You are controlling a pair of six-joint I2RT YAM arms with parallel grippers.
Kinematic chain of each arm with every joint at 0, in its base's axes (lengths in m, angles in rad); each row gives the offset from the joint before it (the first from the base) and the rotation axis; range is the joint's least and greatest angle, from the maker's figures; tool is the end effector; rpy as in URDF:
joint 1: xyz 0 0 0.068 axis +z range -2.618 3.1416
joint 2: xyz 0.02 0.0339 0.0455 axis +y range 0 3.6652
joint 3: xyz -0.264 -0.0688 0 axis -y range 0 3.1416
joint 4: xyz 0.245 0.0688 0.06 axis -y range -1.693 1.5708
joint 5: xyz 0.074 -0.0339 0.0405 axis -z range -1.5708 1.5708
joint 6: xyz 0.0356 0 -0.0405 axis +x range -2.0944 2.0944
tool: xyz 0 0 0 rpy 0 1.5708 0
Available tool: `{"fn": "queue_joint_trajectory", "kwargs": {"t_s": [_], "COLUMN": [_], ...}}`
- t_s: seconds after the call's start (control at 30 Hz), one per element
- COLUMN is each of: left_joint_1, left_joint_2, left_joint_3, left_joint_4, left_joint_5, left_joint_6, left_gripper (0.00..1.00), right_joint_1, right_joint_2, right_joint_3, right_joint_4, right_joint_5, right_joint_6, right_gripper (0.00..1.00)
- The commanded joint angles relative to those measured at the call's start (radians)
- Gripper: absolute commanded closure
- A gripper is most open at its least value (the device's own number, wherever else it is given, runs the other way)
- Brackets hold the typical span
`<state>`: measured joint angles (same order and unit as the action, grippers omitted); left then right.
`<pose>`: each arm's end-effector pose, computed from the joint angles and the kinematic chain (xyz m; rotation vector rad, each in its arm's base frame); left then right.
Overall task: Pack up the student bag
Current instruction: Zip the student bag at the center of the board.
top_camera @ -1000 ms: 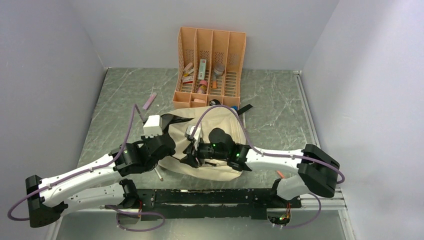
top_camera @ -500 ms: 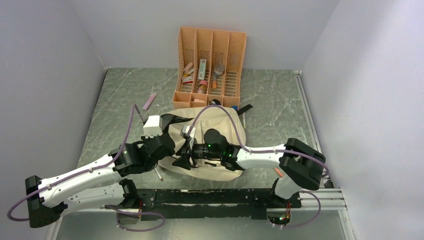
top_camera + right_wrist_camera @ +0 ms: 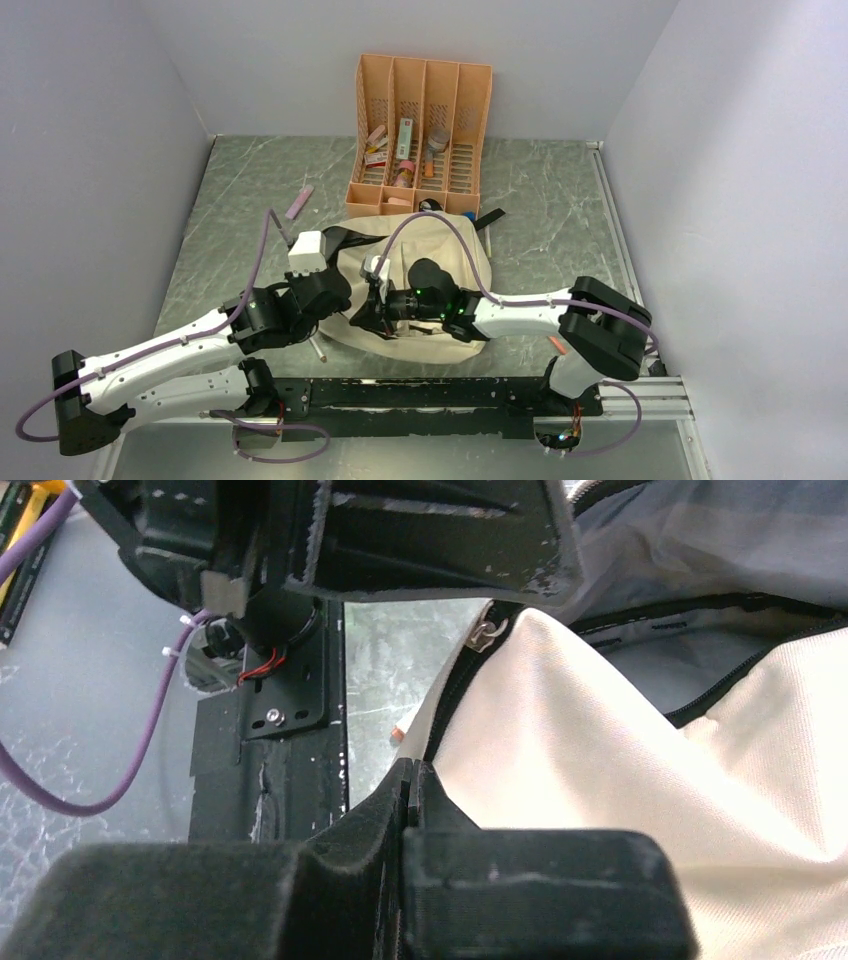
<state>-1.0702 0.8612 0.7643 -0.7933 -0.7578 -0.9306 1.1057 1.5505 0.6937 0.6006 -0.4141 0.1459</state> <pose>0.0985 -0.1291 0.2722 -0.1527 2.1708 -0.1789 0.1323 0.2956 0.2046 -1.1927 1.5998 1.2258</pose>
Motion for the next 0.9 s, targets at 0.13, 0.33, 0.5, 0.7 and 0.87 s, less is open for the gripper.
{"fn": "queue_joint_trajectory", "kwargs": {"t_s": [0.13,0.33,0.5,0.7,0.87], "left_joint_1": [0.011,0.033,0.054,0.085,0.115], "left_joint_2": [0.015,0.022,0.035,0.047,0.055], "left_joint_3": [0.026,0.043,0.064,0.104,0.119], "left_joint_4": [0.033,0.029,0.042,0.054,0.097], "left_joint_5": [-0.075,-0.098,-0.111,-0.133,-0.139], "left_joint_6": [0.015,0.040,0.077,0.130,0.194], "left_gripper": [0.95,0.95,0.95,0.95,0.95], "right_joint_1": [0.000,0.000,0.002,0.002,0.003], "right_joint_2": [-0.104,-0.151,-0.181,-0.212,-0.228], "right_joint_3": [-0.048,-0.069,-0.080,-0.078,-0.073], "right_joint_4": [-0.129,-0.220,-0.285,-0.388,-0.468], "right_joint_5": [-0.081,-0.154,-0.232,-0.300,-0.372], "right_joint_6": [-0.098,-0.126,-0.136,-0.176,-0.204], "right_gripper": [1.00,1.00,1.00,1.00,1.00]}}
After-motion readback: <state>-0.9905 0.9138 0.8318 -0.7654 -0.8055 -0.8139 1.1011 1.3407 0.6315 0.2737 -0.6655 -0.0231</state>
